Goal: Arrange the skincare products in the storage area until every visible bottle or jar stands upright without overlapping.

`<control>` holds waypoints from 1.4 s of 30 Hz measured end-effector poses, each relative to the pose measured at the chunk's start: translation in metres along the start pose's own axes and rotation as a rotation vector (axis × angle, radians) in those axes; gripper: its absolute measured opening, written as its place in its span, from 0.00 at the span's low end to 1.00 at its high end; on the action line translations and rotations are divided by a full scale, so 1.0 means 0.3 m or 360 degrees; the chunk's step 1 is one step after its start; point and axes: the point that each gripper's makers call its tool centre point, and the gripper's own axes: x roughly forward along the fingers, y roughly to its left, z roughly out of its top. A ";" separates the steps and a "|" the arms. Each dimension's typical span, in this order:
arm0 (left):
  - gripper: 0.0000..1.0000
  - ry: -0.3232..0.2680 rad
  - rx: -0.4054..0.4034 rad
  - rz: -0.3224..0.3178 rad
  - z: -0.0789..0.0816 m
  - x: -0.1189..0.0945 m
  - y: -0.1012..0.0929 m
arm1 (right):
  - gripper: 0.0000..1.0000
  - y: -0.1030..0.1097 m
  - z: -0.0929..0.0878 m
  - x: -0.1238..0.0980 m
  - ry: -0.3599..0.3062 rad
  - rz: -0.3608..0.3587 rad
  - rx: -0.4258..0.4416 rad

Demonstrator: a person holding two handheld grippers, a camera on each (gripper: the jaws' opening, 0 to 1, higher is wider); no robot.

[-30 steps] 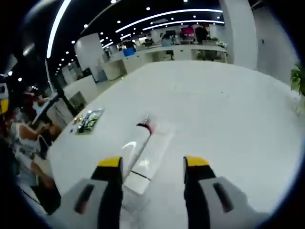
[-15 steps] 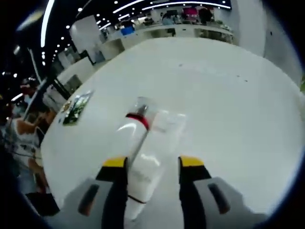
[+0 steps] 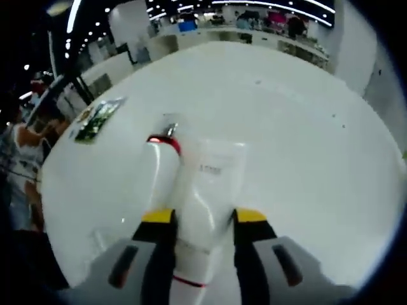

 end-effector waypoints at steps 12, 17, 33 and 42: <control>0.67 0.0027 -0.0007 0.0017 -0.018 0.002 0.026 | 0.16 -0.057 0.025 0.000 -0.0109 0.0045 0.0039; 0.66 0.0018 -0.0019 0.0023 -0.018 -0.013 0.035 | 0.06 -0.091 0.039 -0.021 -0.0181 0.0033 0.0062; 0.64 0.0012 -0.0053 -0.0116 -0.026 0.020 -0.058 | 0.05 -0.132 0.049 -0.255 -0.0450 -0.0051 0.0152; 0.59 -0.0045 -0.0084 -0.0195 -0.003 0.035 -0.111 | 0.06 -0.068 0.082 -0.378 -0.0613 -0.0021 0.0151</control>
